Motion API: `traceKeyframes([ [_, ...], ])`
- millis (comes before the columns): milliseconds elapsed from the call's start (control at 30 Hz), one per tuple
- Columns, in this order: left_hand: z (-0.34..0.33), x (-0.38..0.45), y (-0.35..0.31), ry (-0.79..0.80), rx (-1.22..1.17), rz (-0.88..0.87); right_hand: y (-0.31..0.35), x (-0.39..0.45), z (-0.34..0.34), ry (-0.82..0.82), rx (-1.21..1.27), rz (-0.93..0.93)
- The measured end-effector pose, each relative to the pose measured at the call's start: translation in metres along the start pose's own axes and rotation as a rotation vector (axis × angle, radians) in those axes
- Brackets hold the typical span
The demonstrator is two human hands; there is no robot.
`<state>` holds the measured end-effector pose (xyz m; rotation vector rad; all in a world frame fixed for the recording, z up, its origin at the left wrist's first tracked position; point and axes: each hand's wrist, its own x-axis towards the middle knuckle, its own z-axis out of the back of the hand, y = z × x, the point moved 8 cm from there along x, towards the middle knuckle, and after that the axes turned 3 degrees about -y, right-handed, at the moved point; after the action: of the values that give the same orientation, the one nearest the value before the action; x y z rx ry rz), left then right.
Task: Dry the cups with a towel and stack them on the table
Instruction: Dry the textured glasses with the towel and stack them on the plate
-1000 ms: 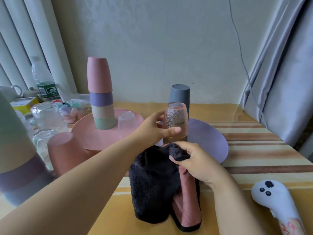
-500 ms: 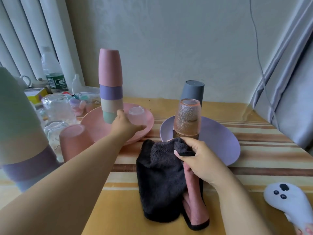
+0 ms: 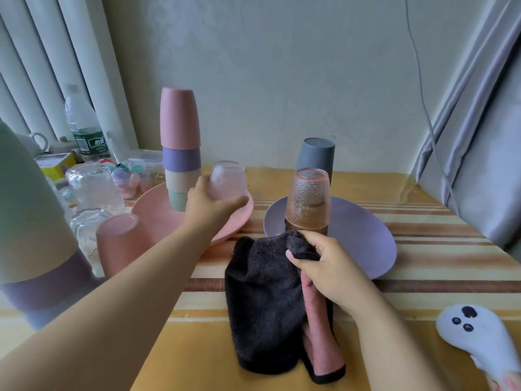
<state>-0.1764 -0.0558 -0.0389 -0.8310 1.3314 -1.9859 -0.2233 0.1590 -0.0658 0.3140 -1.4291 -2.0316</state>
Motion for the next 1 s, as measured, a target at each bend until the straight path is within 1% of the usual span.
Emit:
traceKeyframes([
  [100, 0.014, -0.039, -0.012, 0.029, -0.066, -0.034, 0.001, -0.001, 0.003, -0.094, 0.065, -0.050],
  [167, 0.029, -0.066, -0.011, 0.026, -0.091, -0.040, 0.000, -0.002, 0.008, -0.242, 0.126, -0.091],
  [233, 0.038, -0.088, -0.005, 0.075, -0.148, -0.044, 0.003, -0.006, 0.009, -0.400, 0.222, -0.105],
  [267, 0.040, -0.095, -0.002, 0.101, -0.179, -0.036, 0.009, -0.009, 0.006, -0.446, 0.281, -0.104],
  [300, 0.042, -0.100, 0.002, 0.117, -0.198, -0.023, 0.018, -0.012, 0.000, -0.450, 0.356, -0.081],
  [333, 0.044, -0.103, 0.006, 0.120, -0.210, -0.024, 0.029, -0.015, -0.009, -0.412, 0.445, -0.033],
  [367, 0.046, -0.105, 0.007, 0.118, -0.219, -0.037, 0.041, -0.018, -0.021, -0.335, 0.508, 0.032],
  [400, 0.048, -0.107, 0.009, 0.108, -0.237, -0.044, 0.054, -0.022, -0.036, -0.228, 0.512, 0.108],
  [467, 0.051, -0.106, 0.017, 0.112, -0.289, -0.052, 0.072, -0.032, -0.070, -0.024, 0.343, 0.269],
  [500, 0.050, -0.106, 0.019, 0.146, -0.309, -0.062, 0.073, -0.036, -0.085, 0.030, 0.204, 0.329],
  [567, 0.046, -0.109, 0.019, 0.249, -0.328, -0.095, 0.068, -0.036, -0.099, 0.010, 0.005, 0.376],
  [633, 0.039, -0.111, 0.018, 0.339, -0.341, -0.120, 0.066, -0.033, -0.095, -0.083, -0.014, 0.358],
  [700, 0.031, -0.114, 0.016, 0.405, -0.367, -0.142, 0.062, -0.030, -0.084, -0.162, 0.064, 0.330],
  [800, 0.019, -0.121, 0.013, 0.500, -0.443, -0.152, 0.064, -0.026, -0.064, -0.217, 0.201, 0.288],
  [867, 0.014, -0.126, 0.013, 0.567, -0.517, -0.131, 0.060, -0.024, -0.054, -0.268, 0.254, 0.196],
  [933, 0.014, -0.127, 0.012, 0.579, -0.585, -0.119, 0.047, -0.023, -0.055, -0.247, 0.357, 0.063],
  [1000, 0.017, -0.123, 0.015, 0.549, -0.653, -0.103, 0.035, -0.025, -0.066, -0.188, 0.392, -0.034],
])
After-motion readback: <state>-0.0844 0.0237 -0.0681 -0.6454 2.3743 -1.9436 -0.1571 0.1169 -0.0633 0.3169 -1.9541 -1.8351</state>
